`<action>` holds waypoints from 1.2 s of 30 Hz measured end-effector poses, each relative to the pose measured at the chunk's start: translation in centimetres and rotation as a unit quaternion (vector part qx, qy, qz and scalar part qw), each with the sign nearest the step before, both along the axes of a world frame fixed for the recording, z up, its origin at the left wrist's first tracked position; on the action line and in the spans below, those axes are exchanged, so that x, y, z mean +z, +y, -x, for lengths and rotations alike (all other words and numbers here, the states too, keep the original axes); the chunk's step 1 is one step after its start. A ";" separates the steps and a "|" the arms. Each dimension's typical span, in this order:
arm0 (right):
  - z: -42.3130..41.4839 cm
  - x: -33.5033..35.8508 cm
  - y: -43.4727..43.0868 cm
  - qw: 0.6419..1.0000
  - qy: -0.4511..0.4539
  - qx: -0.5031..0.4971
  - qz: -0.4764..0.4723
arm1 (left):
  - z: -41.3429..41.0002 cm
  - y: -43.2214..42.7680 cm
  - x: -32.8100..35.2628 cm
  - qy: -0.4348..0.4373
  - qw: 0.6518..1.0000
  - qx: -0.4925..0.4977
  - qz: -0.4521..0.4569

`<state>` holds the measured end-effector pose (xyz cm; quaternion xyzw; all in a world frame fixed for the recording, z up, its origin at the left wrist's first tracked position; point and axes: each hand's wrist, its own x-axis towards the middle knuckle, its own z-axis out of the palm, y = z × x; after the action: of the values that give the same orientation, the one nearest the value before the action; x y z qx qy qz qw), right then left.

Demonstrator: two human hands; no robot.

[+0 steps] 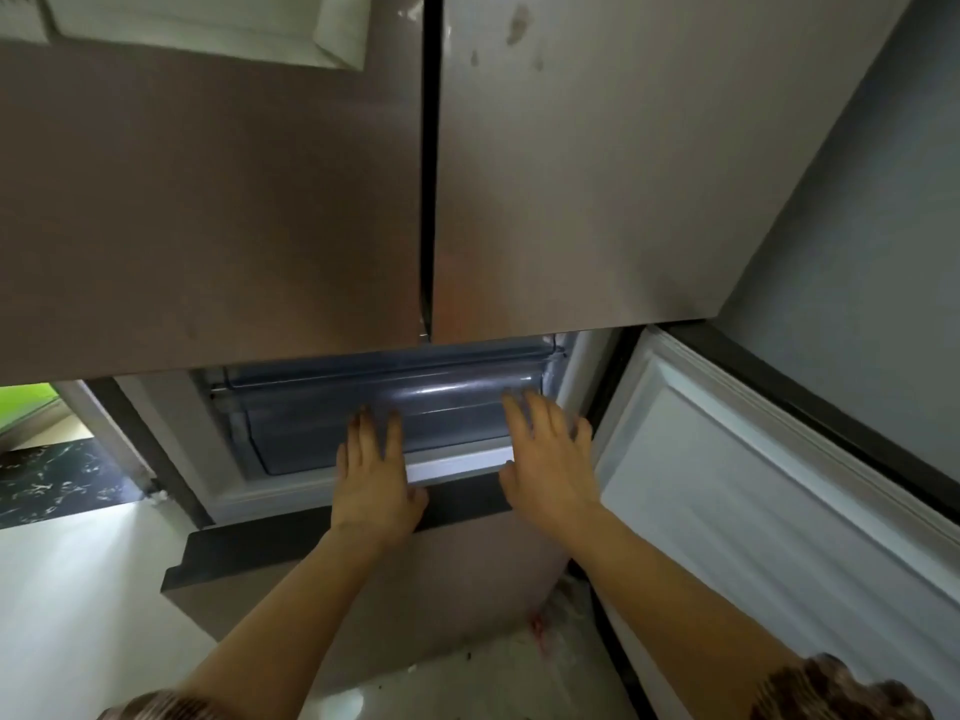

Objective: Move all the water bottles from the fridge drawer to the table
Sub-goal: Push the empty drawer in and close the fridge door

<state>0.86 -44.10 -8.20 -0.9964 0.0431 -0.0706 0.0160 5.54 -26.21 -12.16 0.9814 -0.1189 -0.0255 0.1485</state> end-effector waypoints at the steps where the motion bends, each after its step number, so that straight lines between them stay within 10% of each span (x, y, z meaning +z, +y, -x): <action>1: 2.1 0.5 -0.7 1.000 -0.027 -0.002 -0.014 | 1.8 -1.4 0.2 0.013 0.999 -0.012 0.027; 20: 36.9 14.6 -25.0 0.965 0.068 -0.252 -0.029 | 30.3 -27.2 10.8 -0.010 0.932 -0.317 0.176; 36: 37.5 15.4 -18.4 0.959 0.136 0.028 -0.247 | 34.3 -16.4 13.2 0.078 0.940 -0.131 0.304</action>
<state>-36.61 -62.47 7.25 -0.9625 0.0333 0.0785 0.2576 -28.80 -42.65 1.06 0.8602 -0.2363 -0.0842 0.4440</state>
